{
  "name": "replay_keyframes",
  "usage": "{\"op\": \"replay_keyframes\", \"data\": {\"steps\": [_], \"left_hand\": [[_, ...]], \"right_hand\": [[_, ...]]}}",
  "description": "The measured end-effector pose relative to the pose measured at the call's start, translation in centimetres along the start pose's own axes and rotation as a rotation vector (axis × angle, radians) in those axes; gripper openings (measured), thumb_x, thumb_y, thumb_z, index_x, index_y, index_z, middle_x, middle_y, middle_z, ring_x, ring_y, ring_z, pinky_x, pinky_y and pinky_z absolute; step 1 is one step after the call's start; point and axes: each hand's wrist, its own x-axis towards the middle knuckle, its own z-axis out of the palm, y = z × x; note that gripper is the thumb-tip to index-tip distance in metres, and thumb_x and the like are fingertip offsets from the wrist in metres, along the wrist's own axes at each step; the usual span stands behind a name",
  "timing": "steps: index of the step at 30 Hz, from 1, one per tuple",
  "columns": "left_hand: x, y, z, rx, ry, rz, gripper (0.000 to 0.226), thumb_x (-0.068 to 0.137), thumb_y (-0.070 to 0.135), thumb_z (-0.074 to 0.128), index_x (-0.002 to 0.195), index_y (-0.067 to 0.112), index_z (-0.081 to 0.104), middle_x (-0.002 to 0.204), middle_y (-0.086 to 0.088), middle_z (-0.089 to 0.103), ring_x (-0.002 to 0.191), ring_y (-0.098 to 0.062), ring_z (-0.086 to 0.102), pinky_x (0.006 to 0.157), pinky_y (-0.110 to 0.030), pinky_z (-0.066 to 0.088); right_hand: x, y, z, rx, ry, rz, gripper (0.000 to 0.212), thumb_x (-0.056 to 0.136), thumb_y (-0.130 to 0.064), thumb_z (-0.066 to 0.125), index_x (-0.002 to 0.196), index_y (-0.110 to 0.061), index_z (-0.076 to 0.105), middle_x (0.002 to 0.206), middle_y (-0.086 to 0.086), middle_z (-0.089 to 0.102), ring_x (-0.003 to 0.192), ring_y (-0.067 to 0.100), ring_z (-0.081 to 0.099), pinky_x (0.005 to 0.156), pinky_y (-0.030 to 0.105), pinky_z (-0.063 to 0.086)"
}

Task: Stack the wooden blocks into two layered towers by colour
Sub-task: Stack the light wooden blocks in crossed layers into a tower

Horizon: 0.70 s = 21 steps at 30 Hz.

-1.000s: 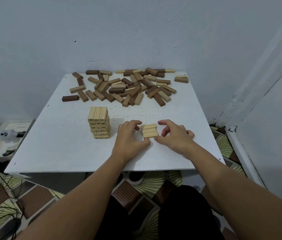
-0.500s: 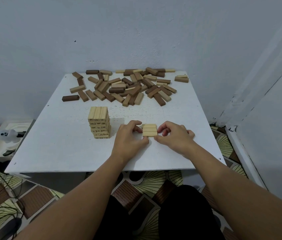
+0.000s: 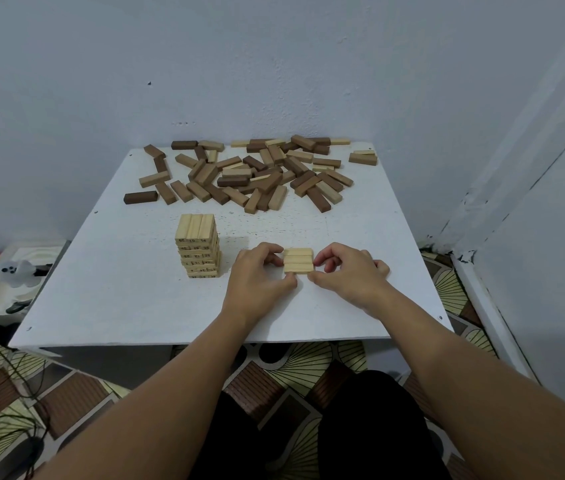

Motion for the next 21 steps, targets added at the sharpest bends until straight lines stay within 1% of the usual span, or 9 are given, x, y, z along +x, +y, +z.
{"op": "replay_keyframes", "data": {"steps": [11,13,17,21], "left_hand": [[-0.01,-0.07,-0.1,0.009,-0.003,-0.004,0.041,0.079,0.026,0.082,0.118,0.027,0.068,0.096,0.019,0.069,0.106,-0.004,0.052,0.076,-0.006,0.035],[0.01,-0.1,-0.07,0.011,-0.001,-0.006,0.041,0.078,0.026,0.082,0.117,0.027,0.068,0.096,0.019,0.069,0.106,-0.004,0.053,0.077,-0.008,0.036],[0.01,-0.19,0.03,0.006,0.006,-0.01,0.041,0.078,0.026,0.082,0.117,0.027,0.068,0.095,0.019,0.069,0.107,-0.004,0.053,0.079,-0.008,0.036],[0.06,-0.21,0.06,0.006,0.01,-0.003,0.041,0.079,0.026,0.082,0.117,0.025,0.069,0.095,0.018,0.07,0.106,-0.006,0.054,0.08,-0.012,0.038]], "right_hand": [[0.05,0.07,-0.01,-0.003,0.002,-0.003,0.019,0.085,-0.048,0.078,0.097,-0.038,0.068,0.094,-0.016,0.065,0.109,0.01,0.05,0.091,0.038,0.024],[0.06,0.06,0.0,-0.003,0.003,0.0,0.02,0.085,-0.048,0.078,0.097,-0.037,0.067,0.094,-0.016,0.064,0.109,0.01,0.051,0.091,0.038,0.024],[0.09,0.11,0.04,0.0,0.011,0.004,0.021,0.084,-0.049,0.078,0.097,-0.037,0.067,0.093,-0.016,0.065,0.109,0.01,0.052,0.092,0.038,0.025],[0.11,0.14,0.0,-0.002,0.013,0.004,0.022,0.083,-0.049,0.079,0.097,-0.037,0.067,0.093,-0.016,0.065,0.109,0.011,0.054,0.094,0.039,0.026]]}}
